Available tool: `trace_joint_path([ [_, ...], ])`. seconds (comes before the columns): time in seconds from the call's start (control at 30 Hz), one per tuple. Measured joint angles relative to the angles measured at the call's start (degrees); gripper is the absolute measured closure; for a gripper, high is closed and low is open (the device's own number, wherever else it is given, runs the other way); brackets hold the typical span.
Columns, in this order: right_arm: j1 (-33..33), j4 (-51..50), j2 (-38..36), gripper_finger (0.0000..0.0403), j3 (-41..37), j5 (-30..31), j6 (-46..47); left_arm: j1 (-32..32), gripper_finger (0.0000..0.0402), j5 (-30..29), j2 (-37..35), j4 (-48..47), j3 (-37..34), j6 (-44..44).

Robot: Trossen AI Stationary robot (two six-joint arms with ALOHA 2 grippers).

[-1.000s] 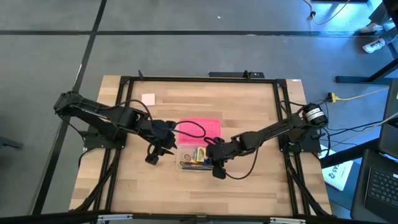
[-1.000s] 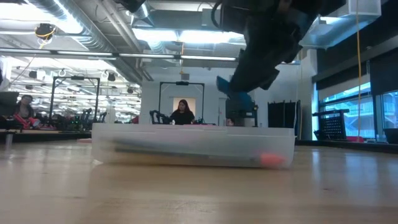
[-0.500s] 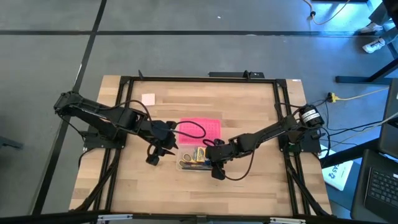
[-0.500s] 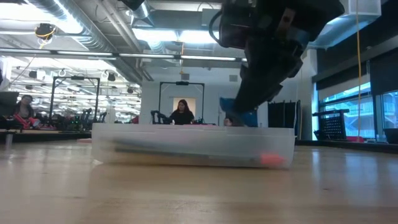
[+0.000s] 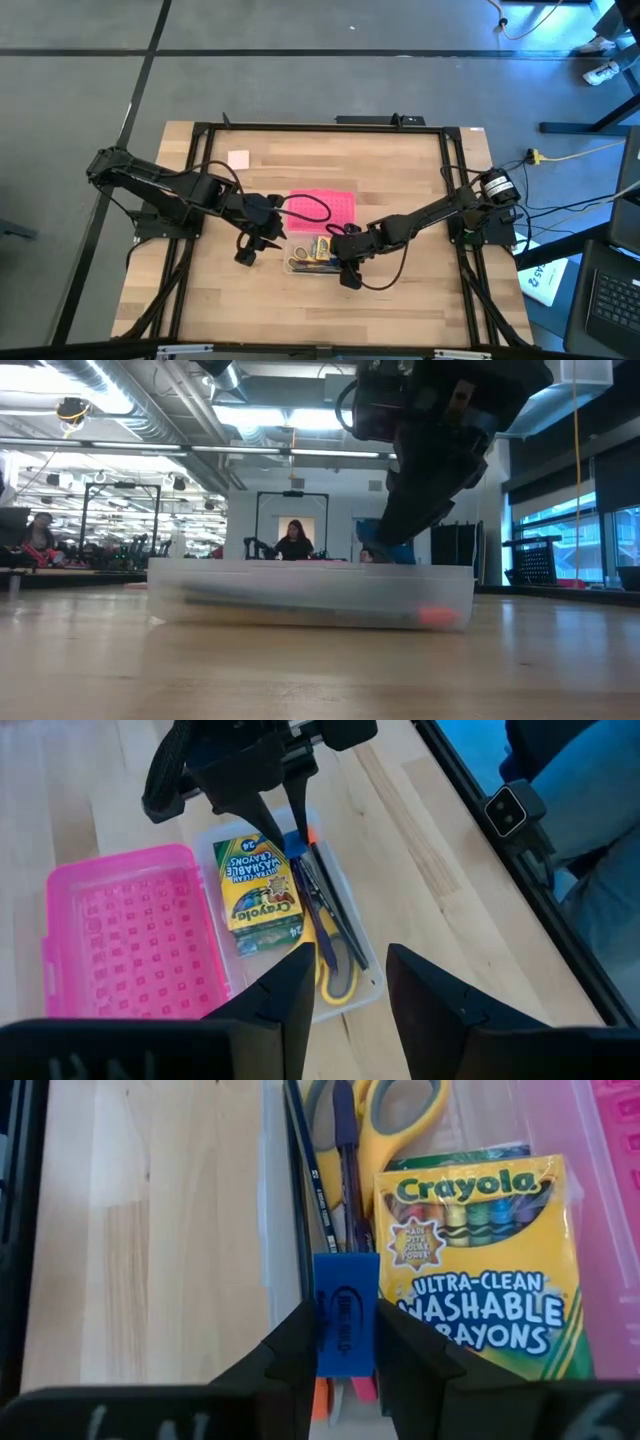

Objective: Pack school essentials
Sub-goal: Put the blue eraser into the pink supply box, then put the pink sticky notes into the pink supply box

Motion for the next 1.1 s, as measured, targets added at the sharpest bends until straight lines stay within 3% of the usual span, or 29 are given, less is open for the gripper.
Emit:
trace_joint_path([
  [0.57, -0.7, -0.2, -0.1, 0.0259, 0.0, -1.1, -1.4, 0.0, 0.0282, -0.2, 0.0, 0.0, 0.0, -0.5],
  [0.83, -1.3, -1.1, -1.3, 0.0259, 0.0, -1.0, -6.7, 2.1, 0.0282, -6.9, 0.0, -3.9, 0.0, -15.2],
  [0.97, -1.3, -2.8, -3.7, 0.0259, 0.0, -0.9, -7.2, 6.1, 0.0282, -10.4, -0.2, -7.6, -0.1, -24.9],
  [1.1, -1.3, -4.1, -7.0, 0.0259, 0.0, 3.4, -8.0, 11.6, 0.0282, -10.4, -0.7, -9.7, -0.1, -29.3],
])
